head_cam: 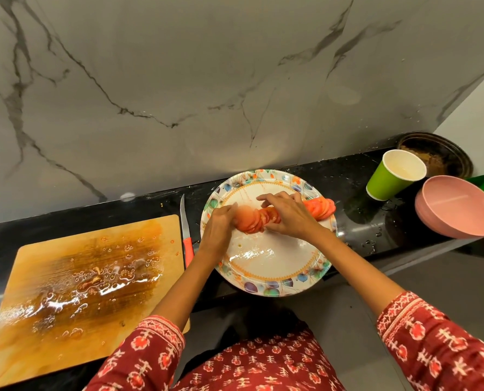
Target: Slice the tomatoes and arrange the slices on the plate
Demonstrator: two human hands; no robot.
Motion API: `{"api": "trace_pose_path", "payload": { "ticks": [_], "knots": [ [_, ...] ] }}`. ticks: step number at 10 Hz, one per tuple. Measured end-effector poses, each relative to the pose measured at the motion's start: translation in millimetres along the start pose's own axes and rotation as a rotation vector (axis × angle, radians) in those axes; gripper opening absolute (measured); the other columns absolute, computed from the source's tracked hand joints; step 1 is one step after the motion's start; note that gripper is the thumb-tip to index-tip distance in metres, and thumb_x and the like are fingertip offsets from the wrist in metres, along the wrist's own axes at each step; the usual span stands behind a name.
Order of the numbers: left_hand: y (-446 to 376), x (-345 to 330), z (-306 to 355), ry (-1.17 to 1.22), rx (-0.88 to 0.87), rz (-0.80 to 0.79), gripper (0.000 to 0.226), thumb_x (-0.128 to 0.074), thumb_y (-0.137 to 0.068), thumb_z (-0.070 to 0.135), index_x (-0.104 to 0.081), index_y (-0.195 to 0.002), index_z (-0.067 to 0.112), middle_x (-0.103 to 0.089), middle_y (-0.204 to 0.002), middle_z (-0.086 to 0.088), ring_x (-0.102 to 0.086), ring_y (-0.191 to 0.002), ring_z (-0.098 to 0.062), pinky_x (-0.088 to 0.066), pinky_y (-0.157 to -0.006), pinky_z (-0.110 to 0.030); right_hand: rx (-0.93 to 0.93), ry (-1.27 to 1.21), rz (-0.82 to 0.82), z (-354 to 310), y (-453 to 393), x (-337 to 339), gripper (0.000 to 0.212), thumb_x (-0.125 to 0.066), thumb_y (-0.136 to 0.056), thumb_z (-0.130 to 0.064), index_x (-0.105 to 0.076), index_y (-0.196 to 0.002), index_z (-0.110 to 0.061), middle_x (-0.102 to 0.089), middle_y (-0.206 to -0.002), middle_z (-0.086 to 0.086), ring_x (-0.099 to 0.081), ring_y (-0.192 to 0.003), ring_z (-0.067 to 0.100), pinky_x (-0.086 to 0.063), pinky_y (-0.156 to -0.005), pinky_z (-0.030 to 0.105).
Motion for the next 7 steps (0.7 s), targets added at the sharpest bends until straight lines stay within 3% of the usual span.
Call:
{"api": "trace_pose_path", "payload": {
  "ticks": [1,2,4,5,6,7],
  "knots": [
    [0,-4,3,-0.063,-0.014,-0.064,0.061,-0.060,-0.087,0.026,-0.036,-0.139,0.005,-0.045,-0.137,-0.017,-0.039,-0.127,-0.029,-0.032,-0.105,-0.033,0.003,-0.023,-0.011,0,-2,-2,0.061,-0.067,-0.083,-0.029,-0.038,-0.136,-0.022,-0.056,-0.127,-0.001,-0.042,-0.122,0.017,-0.020,-0.090,0.028],
    [-1,-6,2,-0.095,-0.028,-0.071,0.070,-0.067,-0.082,0.031,-0.035,-0.140,0.006,-0.045,-0.136,-0.016,-0.038,-0.127,-0.028,-0.033,-0.103,-0.032,0.002,-0.026,-0.032,3,-3,-4,0.064,-0.068,-0.081,-0.030,-0.037,-0.136,-0.023,-0.056,-0.127,-0.002,-0.041,-0.123,0.016,-0.021,-0.096,0.031],
    [0,-7,7,-0.107,-0.072,-0.079,0.061,-0.061,-0.086,0.029,-0.039,-0.137,0.004,-0.050,-0.131,-0.017,-0.043,-0.121,-0.028,-0.037,-0.101,-0.032,0.002,-0.012,-0.037,2,-2,0,0.070,-0.072,-0.079,-0.030,-0.034,-0.137,-0.021,-0.058,-0.124,-0.003,-0.042,-0.126,0.016,-0.017,-0.103,0.032],
    [3,-4,10,-0.067,-0.069,-0.078,0.068,-0.066,-0.083,0.026,-0.035,-0.140,0.006,-0.050,-0.131,-0.017,-0.043,-0.122,-0.028,-0.035,-0.101,-0.032,-0.007,-0.015,-0.029,3,0,1,0.076,-0.074,-0.077,-0.032,-0.032,-0.139,-0.021,-0.058,-0.125,-0.003,-0.043,-0.126,0.017,-0.014,-0.108,0.037],
    [5,-2,6,0.021,-0.076,-0.052,0.084,-0.075,-0.075,0.021,-0.028,-0.143,0.007,-0.050,-0.129,-0.018,-0.048,-0.117,-0.030,-0.042,-0.098,-0.036,-0.009,-0.057,0.032,9,6,5,0.080,-0.077,-0.073,-0.036,-0.033,-0.139,-0.022,-0.057,-0.126,-0.001,-0.044,-0.125,0.018,-0.013,-0.111,0.041],
    [5,-2,-4,0.083,-0.033,-0.050,0.087,-0.078,-0.071,0.016,-0.029,-0.143,0.005,-0.048,-0.133,-0.020,-0.052,-0.113,-0.032,-0.044,-0.097,-0.044,-0.061,-0.106,0.125,13,12,12,0.076,-0.076,-0.074,-0.038,-0.038,-0.137,-0.020,-0.057,-0.126,0.001,-0.044,-0.124,0.019,-0.018,-0.106,0.036]
  ]
}}
Point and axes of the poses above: each hand's wrist, its own y-axis away from the middle knuckle, its own x-axis out of the back of the hand, z = x × y, the point moved 8 cm from there along -y, towards the middle knuckle
